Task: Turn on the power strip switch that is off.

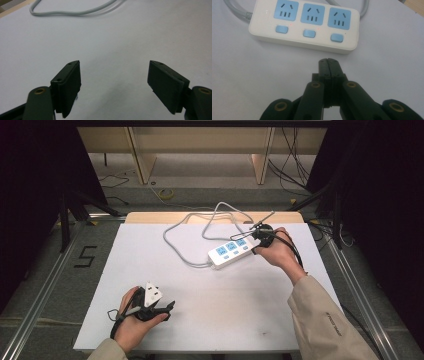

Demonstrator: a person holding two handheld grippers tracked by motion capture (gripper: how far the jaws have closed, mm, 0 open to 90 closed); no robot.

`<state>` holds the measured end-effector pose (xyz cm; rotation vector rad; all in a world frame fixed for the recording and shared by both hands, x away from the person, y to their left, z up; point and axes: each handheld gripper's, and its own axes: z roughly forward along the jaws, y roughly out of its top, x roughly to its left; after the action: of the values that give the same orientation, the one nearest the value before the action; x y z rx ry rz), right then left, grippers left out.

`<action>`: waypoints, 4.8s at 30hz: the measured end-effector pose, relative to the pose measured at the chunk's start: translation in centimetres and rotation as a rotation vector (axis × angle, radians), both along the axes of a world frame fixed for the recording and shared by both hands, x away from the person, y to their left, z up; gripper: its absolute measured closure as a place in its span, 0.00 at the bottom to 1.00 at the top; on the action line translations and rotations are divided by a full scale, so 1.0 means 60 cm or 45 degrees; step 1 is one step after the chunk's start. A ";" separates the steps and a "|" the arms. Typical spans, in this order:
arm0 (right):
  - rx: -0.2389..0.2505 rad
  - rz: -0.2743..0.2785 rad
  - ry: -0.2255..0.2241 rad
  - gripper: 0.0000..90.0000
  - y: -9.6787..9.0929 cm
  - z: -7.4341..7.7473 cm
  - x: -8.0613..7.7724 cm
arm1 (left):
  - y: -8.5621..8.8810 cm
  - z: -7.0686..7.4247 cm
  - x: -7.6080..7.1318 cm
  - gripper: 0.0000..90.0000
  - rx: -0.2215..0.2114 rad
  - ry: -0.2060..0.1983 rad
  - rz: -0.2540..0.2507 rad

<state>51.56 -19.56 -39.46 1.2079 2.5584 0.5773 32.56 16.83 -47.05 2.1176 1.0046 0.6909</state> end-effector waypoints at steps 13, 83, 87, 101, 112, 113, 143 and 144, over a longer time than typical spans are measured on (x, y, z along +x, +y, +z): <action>0.007 -0.015 0.007 1.00 0.001 -0.006 0.011 | -0.001 0.000 0.000 0.30 -0.004 -0.002 0.001; 0.022 -0.066 0.015 1.00 0.027 -0.040 0.063 | -0.001 -0.001 0.000 0.30 0.008 -0.001 -0.012; 0.022 -0.080 0.011 1.00 0.025 -0.040 0.066 | -0.002 -0.001 0.000 0.30 0.002 0.000 -0.008; 0.036 -0.095 0.019 1.00 0.029 -0.041 0.080 | -0.001 -0.001 -0.001 0.30 0.001 -0.002 -0.009; 0.026 -0.101 0.017 1.00 0.032 -0.046 0.086 | -0.002 -0.001 -0.001 0.30 0.001 -0.001 -0.012; 0.026 -0.100 0.018 1.00 0.033 -0.046 0.086 | -0.002 -0.001 0.000 0.30 0.003 -0.002 -0.015; 0.019 -0.108 0.021 1.00 0.040 -0.063 0.095 | -0.001 0.000 0.000 0.30 -0.001 -0.005 -0.016; 0.019 -0.109 0.022 1.00 0.040 -0.063 0.095 | -0.001 0.000 0.000 0.30 -0.001 -0.005 -0.015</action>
<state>57.23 -17.13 -43.25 1.3253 2.5064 0.5703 32.54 16.77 -47.05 2.1190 0.9894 0.6881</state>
